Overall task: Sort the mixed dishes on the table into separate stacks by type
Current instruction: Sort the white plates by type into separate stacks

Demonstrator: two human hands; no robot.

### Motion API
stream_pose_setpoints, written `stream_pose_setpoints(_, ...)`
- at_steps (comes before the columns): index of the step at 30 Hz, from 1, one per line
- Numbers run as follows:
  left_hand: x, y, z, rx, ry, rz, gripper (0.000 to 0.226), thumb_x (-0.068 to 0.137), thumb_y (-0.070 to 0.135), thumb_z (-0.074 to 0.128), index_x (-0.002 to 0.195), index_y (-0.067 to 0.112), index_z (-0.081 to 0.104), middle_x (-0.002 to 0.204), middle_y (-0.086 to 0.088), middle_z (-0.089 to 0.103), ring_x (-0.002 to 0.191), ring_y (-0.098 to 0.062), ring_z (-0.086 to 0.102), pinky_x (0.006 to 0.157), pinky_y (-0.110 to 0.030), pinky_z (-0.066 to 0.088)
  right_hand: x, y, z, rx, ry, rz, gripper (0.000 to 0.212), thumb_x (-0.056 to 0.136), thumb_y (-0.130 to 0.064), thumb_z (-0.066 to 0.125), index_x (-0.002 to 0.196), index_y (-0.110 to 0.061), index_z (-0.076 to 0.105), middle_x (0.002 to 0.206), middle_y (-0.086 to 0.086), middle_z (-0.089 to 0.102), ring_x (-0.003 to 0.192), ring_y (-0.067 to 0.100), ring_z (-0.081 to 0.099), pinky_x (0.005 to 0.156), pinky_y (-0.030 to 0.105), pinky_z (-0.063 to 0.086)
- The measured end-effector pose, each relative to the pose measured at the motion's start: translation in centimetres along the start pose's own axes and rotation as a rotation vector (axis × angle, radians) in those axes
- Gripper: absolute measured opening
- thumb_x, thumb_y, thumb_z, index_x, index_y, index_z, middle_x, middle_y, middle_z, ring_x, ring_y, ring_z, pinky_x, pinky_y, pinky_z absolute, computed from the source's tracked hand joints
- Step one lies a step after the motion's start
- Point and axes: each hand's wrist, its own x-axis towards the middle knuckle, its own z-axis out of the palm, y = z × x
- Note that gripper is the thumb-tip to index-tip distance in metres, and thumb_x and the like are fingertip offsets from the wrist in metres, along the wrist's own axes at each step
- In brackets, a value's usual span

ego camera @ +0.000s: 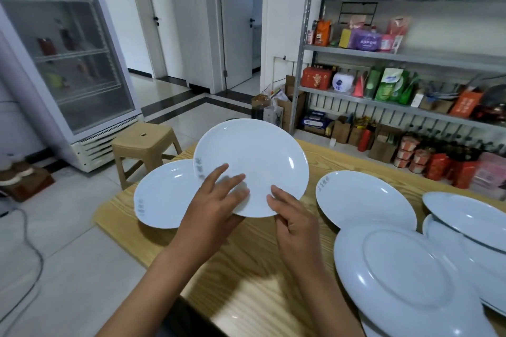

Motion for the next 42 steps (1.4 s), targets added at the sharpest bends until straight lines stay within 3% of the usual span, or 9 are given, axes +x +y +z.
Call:
stream_pose_setpoints(5, -1.4, -1.4, -1.3, 0.059, -0.071, 0.004, 0.055, 0.077, 0.026, 0.076, 0.128, 0.016, 0.06, 0.136, 0.002, 0.056, 0.132, -0.03, 0.045, 0.089, -0.045, 0.052, 0.9, -1.4, 1.3, -0.03, -0.018, -0.056, 0.037, 0.082, -0.001, 0.052, 0.111, -0.011, 0.074, 0.126, -0.012, 0.062, 0.117, 0.0, 0.057, 0.102, 0.023, 0.045)
stream_pose_setpoints(9, -2.5, -3.3, -2.1, 0.037, -0.051, -0.104, 0.055, 0.08, 0.02, 0.074, 0.133, 0.017, 0.057, 0.139, 0.005, 0.053, 0.14, -0.029, 0.032, 0.099, -0.046, 0.043, 2.0, -2.7, 3.4, -0.147, -0.131, -0.074, 0.039, 0.085, 0.005, 0.059, 0.115, -0.016, 0.072, 0.136, -0.005, 0.059, 0.124, 0.01, 0.054, 0.105, 0.033, 0.046)
stream_pose_setpoints(13, -3.4, -5.5, -2.4, 0.035, -0.064, -0.227, 0.05, 0.087, 0.028, 0.066, 0.135, 0.021, 0.055, 0.141, 0.007, 0.051, 0.145, -0.024, 0.019, 0.101, -0.053, 0.041, 2.7, -3.7, 5.7, -0.276, -0.191, -0.072, 0.059, 0.092, -0.009, 0.054, 0.146, -0.029, 0.042, 0.157, -0.01, 0.03, 0.135, 0.002, 0.035, 0.099, 0.022, 0.042)
stream_pose_setpoints(16, -3.4, -7.3, -2.4, 0.013, -0.087, -0.319, 0.046, 0.091, 0.035, 0.058, 0.134, 0.019, 0.055, 0.143, 0.006, 0.048, 0.148, -0.021, 0.009, 0.101, -0.06, 0.041, 2.4, -2.3, 6.7, -0.245, -0.191, 0.068, 0.063, 0.095, -0.018, 0.053, 0.151, -0.029, 0.026, 0.159, -0.008, 0.021, 0.139, 0.002, 0.028, 0.106, 0.024, 0.036)
stream_pose_setpoints(19, -3.1, -9.5, -1.9, 0.038, -0.134, -0.374, 0.045, 0.093, 0.038, 0.054, 0.133, 0.019, 0.056, 0.149, 0.009, 0.041, 0.148, -0.02, -0.004, 0.107, -0.059, 0.032, 1.7, 0.2, 7.2, -0.229, -0.191, 0.229, 0.063, 0.092, -0.017, 0.054, 0.149, -0.025, 0.028, 0.155, -0.006, 0.028, 0.14, 0.013, 0.034, 0.111, 0.039, 0.038)
stream_pose_setpoints(24, -2.7, -12.3, -0.3, 0.052, -0.286, -0.439, 0.046, 0.095, 0.043, 0.05, 0.134, 0.019, 0.054, 0.154, 0.012, 0.03, 0.146, -0.019, -0.017, 0.108, -0.062, 0.026, -0.1, 2.8, 7.4, -0.339, -0.244, 0.375, 0.062, 0.094, -0.016, 0.05, 0.151, -0.015, 0.027, 0.157, 0.004, 0.028, 0.144, 0.019, 0.028, 0.115, 0.032, 0.026)
stream_pose_setpoints(30, -2.8, -13.1, 0.4, -0.042, -0.381, -0.497, 0.047, 0.096, 0.044, 0.049, 0.137, 0.023, 0.051, 0.155, 0.01, 0.027, 0.146, -0.02, -0.015, 0.112, -0.061, 0.015, -0.2, 3.8, 8.0, -0.435, -0.374, 0.294, 0.052, 0.096, -0.018, 0.045, 0.147, -0.014, 0.04, 0.154, 0.004, 0.038, 0.143, 0.017, 0.03, 0.117, 0.03, 0.024)
stream_pose_setpoints(33, -3.2, -13.3, 0.2, -0.057, -0.459, -0.514, 0.043, 0.097, 0.044, 0.046, 0.137, 0.029, 0.049, 0.155, 0.009, 0.028, 0.147, -0.021, -0.01, 0.115, -0.057, 0.012, -0.2, 4.0, 8.3, -0.478, -0.367, 0.292, 0.049, 0.095, -0.018, 0.046, 0.144, -0.011, 0.046, 0.15, 0.007, 0.043, 0.141, 0.02, 0.034, 0.116, 0.03, 0.024)
stream_pose_setpoints(42, -4.0, -13.8, 0.2, 0.001, -0.737, -0.589, 0.045, 0.095, 0.055, 0.041, 0.139, 0.047, 0.036, 0.158, 0.014, 0.017, 0.148, -0.026, 0.002, 0.105, -0.066, -0.01, -0.2, 3.9, 8.2, -0.475, -0.37, 0.266, 0.043, 0.096, -0.017, 0.046, 0.139, -0.008, 0.052, 0.148, 0.009, 0.046, 0.14, 0.021, 0.036, 0.115, 0.03, 0.024)
